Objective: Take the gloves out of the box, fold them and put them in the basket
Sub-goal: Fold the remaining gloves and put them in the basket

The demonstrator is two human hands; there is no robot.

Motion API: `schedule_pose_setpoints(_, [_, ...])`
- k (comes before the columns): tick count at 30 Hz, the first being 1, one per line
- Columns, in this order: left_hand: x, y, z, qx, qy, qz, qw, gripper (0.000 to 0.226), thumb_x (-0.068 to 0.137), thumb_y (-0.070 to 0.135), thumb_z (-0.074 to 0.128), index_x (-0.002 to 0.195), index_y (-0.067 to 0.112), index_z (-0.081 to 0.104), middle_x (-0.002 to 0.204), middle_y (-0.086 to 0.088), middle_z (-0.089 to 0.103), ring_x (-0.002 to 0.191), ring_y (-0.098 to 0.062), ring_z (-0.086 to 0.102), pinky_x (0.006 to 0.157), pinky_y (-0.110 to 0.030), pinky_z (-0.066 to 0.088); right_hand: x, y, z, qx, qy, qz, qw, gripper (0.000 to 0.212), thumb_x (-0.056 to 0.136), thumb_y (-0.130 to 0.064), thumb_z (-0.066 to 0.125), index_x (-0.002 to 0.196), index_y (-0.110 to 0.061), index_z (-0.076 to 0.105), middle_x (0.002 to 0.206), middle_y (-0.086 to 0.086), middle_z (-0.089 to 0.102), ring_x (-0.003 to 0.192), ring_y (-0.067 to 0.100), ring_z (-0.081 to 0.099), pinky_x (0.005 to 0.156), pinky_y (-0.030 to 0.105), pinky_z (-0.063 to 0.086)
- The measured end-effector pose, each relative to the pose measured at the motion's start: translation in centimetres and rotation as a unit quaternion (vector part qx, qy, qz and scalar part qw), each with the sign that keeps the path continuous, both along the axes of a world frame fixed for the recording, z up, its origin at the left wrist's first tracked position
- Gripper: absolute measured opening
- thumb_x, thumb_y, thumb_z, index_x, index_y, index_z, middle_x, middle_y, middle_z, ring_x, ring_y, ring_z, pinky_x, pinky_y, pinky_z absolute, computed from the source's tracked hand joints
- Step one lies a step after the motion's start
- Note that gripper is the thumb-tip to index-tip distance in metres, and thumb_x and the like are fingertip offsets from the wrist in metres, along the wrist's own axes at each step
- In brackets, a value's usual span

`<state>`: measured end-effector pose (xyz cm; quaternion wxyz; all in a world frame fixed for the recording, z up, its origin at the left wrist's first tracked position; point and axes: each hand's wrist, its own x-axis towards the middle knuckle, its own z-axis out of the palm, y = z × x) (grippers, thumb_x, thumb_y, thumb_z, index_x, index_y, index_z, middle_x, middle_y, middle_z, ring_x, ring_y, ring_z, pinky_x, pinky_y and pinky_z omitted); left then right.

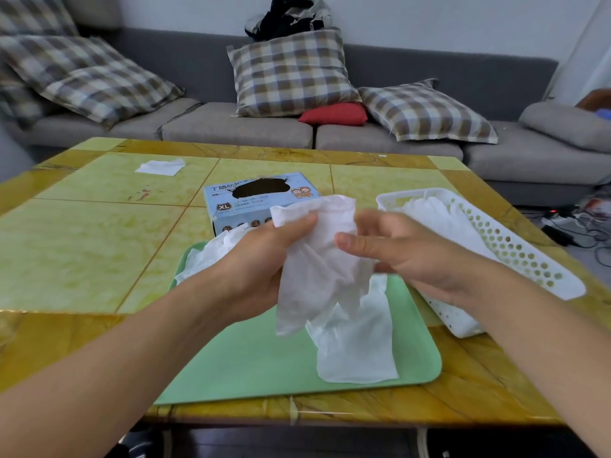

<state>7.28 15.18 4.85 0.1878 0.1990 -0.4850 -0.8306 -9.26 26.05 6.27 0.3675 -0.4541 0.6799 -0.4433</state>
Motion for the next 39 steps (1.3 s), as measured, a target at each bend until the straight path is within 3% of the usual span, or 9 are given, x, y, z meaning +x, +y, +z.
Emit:
schedule_pose_setpoints(2, [-0.1,0.4,-0.1,-0.038,-0.002,-0.023,0.999,0.031,0.105,0.021,0.042,0.125,0.017,0.065,0.116,-0.009,0.074,0.102,-0.023,0.073,0.084,-0.034,0.060,0.5,0.2,-0.7,0.019,-0.113,0.027,0.993,0.052,0.068,-0.048,0.080,0.111,-0.018,0.076,0.105,0.001,0.076,0.089,0.015,0.070,0.082,0.034,0.053])
schedule_pose_setpoints(10, [0.0,-0.4,-0.5,-0.157,-0.062,0.026,0.985,0.031,0.097,0.032,0.053,0.106,0.010,0.073,0.106,-0.012,0.077,0.095,-0.024,0.074,0.088,-0.039,0.058,-0.2,0.5,0.3,-0.076,-0.209,-0.004,0.975,0.012,0.085,-0.024,0.069,0.091,-0.018,0.077,0.087,0.004,0.071,0.073,0.020,0.065,0.066,0.033,0.054])
schedule_pose_setpoints(15, [-0.4,0.5,-0.1,-0.161,-0.014,0.038,0.986,0.035,0.093,0.036,0.055,0.104,0.010,0.074,0.105,-0.010,0.077,0.091,-0.019,0.072,0.076,-0.028,0.057,-0.9,1.7,1.3,-0.058,-0.215,0.000,0.975,0.018,0.087,-0.024,0.065,0.096,-0.012,0.074,0.077,0.002,0.070,0.058,0.012,0.065,0.050,0.024,0.054])
schedule_pose_setpoints(21, [-0.9,0.4,-1.5,-0.148,-0.149,-0.022,0.977,0.026,0.103,0.030,0.052,0.101,0.015,0.074,0.099,0.001,0.078,0.089,-0.012,0.075,0.076,-0.026,0.059,-2.1,1.3,-1.3,0.083,-0.214,-0.055,0.972,0.039,0.094,-0.017,0.066,0.125,0.006,0.064,0.100,0.015,0.070,0.070,0.021,0.067,0.061,0.030,0.059])
schedule_pose_setpoints(26, [-2.0,-0.4,-0.3,-0.268,-0.051,0.025,0.962,0.029,0.105,0.024,0.047,0.115,0.013,0.072,0.109,-0.004,0.077,0.101,-0.020,0.073,0.083,-0.032,0.058,-2.4,0.6,0.4,-0.085,-0.146,-0.087,0.982,0.024,0.098,-0.017,0.062,0.080,-0.020,0.078,0.090,0.004,0.076,0.080,0.019,0.070,0.071,0.027,0.058])
schedule_pose_setpoints(29, [-1.6,-0.6,3.0,-0.448,0.094,0.040,0.888,0.028,0.105,0.015,0.046,0.125,0.017,0.067,0.119,0.004,0.073,0.113,-0.012,0.068,0.095,-0.025,0.053,-1.9,1.9,3.8,-0.327,0.016,-0.057,0.943,0.020,0.098,-0.014,0.061,0.095,-0.023,0.079,0.099,-0.003,0.078,0.099,0.015,0.073,0.088,0.028,0.055])
schedule_pose_setpoints(31, [-1.4,-1.5,3.1,-0.568,0.101,0.058,0.815,0.028,0.104,0.013,0.051,0.128,0.021,0.064,0.129,0.009,0.067,0.120,-0.005,0.062,0.102,-0.022,0.048,-1.4,2.7,3.8,-0.370,0.151,-0.054,0.915,0.018,0.098,-0.009,0.063,0.104,-0.021,0.075,0.100,-0.015,0.077,0.100,0.009,0.072,0.088,0.023,0.054])
schedule_pose_setpoints(34, [-1.4,-3.5,-0.9,-0.613,-0.018,0.042,0.789,0.026,0.098,0.020,0.060,0.121,0.025,0.072,0.137,0.015,0.061,0.124,0.007,0.055,0.106,-0.018,0.044,-1.3,3.0,0.2,-0.226,0.219,-0.070,0.947,0.021,0.093,-0.012,0.071,0.094,-0.032,0.076,0.090,-0.030,0.073,0.088,0.000,0.072,0.077,0.015,0.055])
schedule_pose_setpoints(39, [-1.1,-3.9,-7.5,-0.685,-0.162,-0.127,0.699,0.024,0.095,0.022,0.068,0.117,0.029,0.075,0.137,0.010,0.062,0.124,-0.004,0.056,0.109,-0.027,0.042,-2.2,3.0,-7.4,0.031,0.383,-0.028,0.923,0.011,0.090,-0.027,0.069,0.084,-0.024,0.078,0.076,-0.005,0.074,0.068,0.010,0.067,0.068,0.041,0.056])
